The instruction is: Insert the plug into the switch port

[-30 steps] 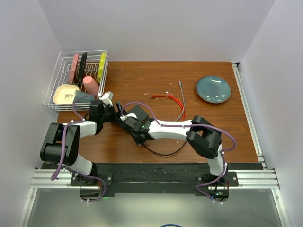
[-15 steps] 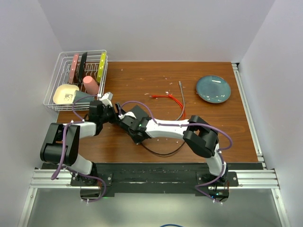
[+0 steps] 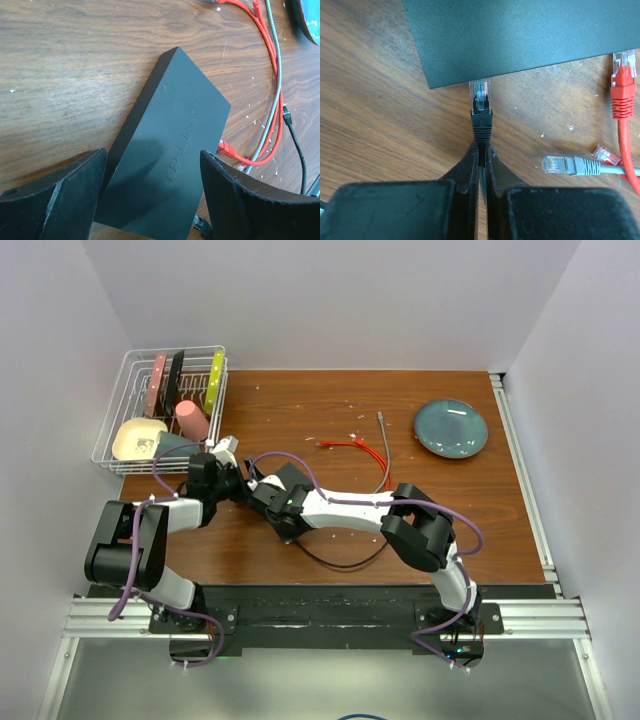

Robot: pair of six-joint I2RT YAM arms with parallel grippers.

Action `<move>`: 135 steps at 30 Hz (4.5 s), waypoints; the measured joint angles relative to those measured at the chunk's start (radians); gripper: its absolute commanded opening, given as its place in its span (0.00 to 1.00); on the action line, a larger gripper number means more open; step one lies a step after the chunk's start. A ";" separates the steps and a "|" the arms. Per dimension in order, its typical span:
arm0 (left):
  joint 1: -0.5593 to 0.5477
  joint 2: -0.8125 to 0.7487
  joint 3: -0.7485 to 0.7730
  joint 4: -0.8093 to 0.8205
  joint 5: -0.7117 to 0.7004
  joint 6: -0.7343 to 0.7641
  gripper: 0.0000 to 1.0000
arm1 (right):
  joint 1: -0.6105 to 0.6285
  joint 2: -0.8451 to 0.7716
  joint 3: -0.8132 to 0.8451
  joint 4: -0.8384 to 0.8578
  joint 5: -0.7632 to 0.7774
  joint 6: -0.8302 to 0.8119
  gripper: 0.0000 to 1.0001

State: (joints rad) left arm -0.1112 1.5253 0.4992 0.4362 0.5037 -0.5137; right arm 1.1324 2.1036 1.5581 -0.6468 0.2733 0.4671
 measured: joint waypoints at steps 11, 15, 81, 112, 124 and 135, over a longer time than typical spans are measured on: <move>0.003 -0.009 0.000 -0.011 0.000 0.000 0.83 | 0.000 0.024 0.043 -0.056 0.002 0.007 0.00; 0.007 -0.009 -0.002 -0.014 -0.007 0.000 0.84 | 0.000 0.036 0.063 -0.078 0.002 0.006 0.00; 0.092 0.050 -0.057 0.169 0.042 -0.039 0.88 | -0.018 0.160 0.270 -0.216 0.028 -0.030 0.00; 0.076 0.034 -0.070 0.169 0.039 -0.022 0.77 | -0.029 0.114 0.187 -0.152 -0.011 -0.050 0.00; 0.068 0.038 -0.070 0.169 0.040 -0.021 0.66 | -0.068 0.090 0.148 -0.146 -0.014 -0.020 0.00; 0.068 0.051 -0.069 0.177 0.043 -0.021 0.68 | -0.073 0.089 0.148 -0.149 -0.021 -0.020 0.00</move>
State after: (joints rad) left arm -0.0437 1.5764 0.4297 0.6132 0.5465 -0.5346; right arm 1.0595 2.1929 1.7061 -0.7956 0.2520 0.4473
